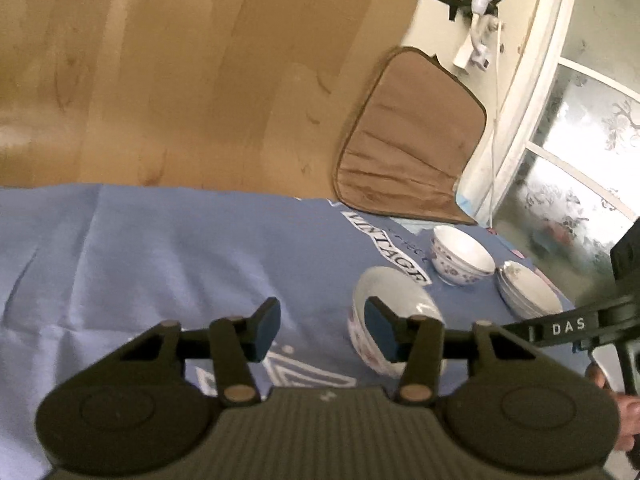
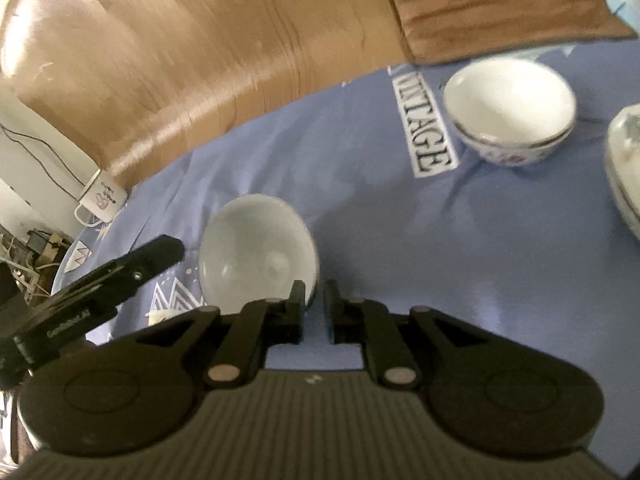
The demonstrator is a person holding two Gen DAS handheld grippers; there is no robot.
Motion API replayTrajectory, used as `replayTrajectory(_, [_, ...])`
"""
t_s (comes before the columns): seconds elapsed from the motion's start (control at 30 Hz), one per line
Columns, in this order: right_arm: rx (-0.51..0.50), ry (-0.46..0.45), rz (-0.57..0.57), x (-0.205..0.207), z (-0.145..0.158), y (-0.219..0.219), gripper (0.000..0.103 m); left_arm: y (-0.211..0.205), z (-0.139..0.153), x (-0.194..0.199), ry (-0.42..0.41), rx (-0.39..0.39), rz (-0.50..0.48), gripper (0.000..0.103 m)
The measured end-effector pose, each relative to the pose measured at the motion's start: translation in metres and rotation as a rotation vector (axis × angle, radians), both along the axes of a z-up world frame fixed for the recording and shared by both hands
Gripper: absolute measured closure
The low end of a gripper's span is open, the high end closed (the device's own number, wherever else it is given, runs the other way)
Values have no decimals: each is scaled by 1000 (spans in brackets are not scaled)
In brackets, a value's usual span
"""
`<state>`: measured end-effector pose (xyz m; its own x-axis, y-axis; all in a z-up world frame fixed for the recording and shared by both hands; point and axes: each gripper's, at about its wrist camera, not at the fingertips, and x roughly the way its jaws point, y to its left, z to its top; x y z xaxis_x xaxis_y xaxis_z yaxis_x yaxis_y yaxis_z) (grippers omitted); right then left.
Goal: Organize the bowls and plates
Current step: 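Carry the bowl onto the other bowls and open the right tool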
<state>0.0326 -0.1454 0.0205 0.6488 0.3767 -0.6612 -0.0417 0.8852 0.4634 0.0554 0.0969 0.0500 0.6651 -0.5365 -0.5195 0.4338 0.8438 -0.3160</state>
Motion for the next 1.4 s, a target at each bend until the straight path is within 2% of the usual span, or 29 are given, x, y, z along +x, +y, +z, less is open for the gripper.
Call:
replayTrajectory(0.1, [1,-36,8,-2,1,-3,85,-7,0,4,37,2,6,58])
replayTrajectory(0.27, [-9,-83,37,-2,3,-2,84,-18,2,13,102,-39,1,60])
replayTrajectory(0.43, [53,-87,29,4,2,-9,82,-38,3,17,123,30,27,68])
replayTrajectory(0.57, [105,-108,-2,5,3,-19,68,-42,-3,22,165,73,59,75])
replayTrajectory(0.67, [141,-108,-13,7,1,-23,68,-46,-11,24,202,90,63,83])
replayTrajectory(0.77, [156,-95,2,12,-6,-21,68,-54,-14,18,188,118,73,84])
replayTrajectory(0.83, [156,-71,19,15,-11,-19,79,-57,-12,14,178,128,76,84])
replayTrajectory(0.87, [149,-63,25,15,-14,-18,88,-58,-10,13,175,127,79,85])
replayTrajectory(1.07, [122,-108,-3,-1,-12,-34,91,-82,11,9,154,115,36,87])
replayTrajectory(1.3, [48,-261,-126,-23,15,-75,91,-145,35,29,100,107,-40,87])
replayTrajectory(1.4, [23,-294,-179,-24,20,-95,91,-172,38,41,84,113,-59,87])
